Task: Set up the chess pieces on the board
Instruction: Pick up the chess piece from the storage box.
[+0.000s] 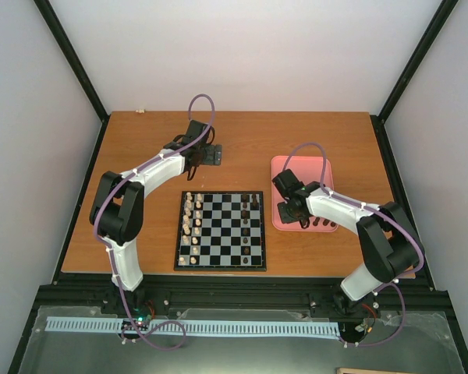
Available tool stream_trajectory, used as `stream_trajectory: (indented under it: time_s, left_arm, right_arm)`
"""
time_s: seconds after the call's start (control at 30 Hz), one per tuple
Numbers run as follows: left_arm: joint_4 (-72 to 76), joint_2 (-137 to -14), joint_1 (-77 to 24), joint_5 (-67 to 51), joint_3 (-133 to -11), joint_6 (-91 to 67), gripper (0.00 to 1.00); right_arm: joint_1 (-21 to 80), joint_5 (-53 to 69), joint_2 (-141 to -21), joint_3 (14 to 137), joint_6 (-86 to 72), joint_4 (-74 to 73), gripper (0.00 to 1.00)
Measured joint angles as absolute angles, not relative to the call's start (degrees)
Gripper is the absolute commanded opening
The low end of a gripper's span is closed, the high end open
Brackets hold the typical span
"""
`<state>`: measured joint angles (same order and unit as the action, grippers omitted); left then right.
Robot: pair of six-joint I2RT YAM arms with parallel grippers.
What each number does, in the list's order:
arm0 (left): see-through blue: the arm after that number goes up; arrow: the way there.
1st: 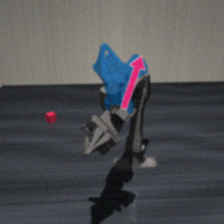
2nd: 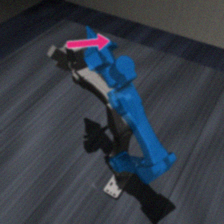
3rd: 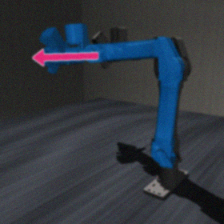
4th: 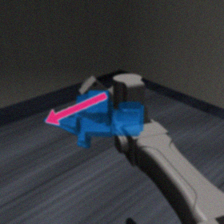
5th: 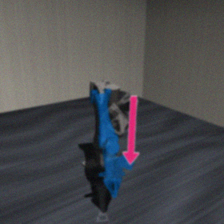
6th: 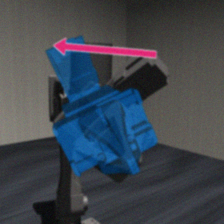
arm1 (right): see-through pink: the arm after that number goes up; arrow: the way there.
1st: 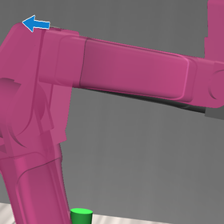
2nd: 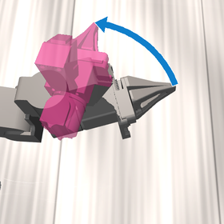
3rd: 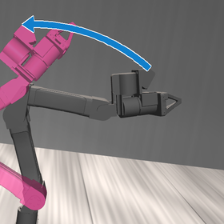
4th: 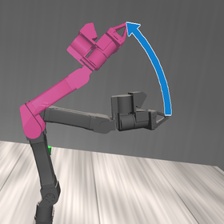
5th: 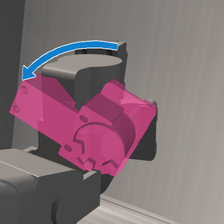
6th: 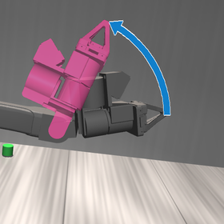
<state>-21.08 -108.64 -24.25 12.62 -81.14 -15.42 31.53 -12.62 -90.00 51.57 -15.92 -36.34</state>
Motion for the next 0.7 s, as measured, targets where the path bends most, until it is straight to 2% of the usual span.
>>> stream_trajectory:
  time_s: [0.2, 0.7]
  left_arm:
    - [-21.08, -108.64, -24.25, 12.64, -81.14, -15.42, 1.00]
    - [-21.10, -108.64, -24.25, 12.64, -81.14, -15.42, 1.00]
  right_arm:
    - [31.53, -12.36, -89.76, 51.29, -15.92, -36.12, 0.10]
    - [31.68, -10.22, -82.74, 53.19, -15.92, -37.87, 0.08]
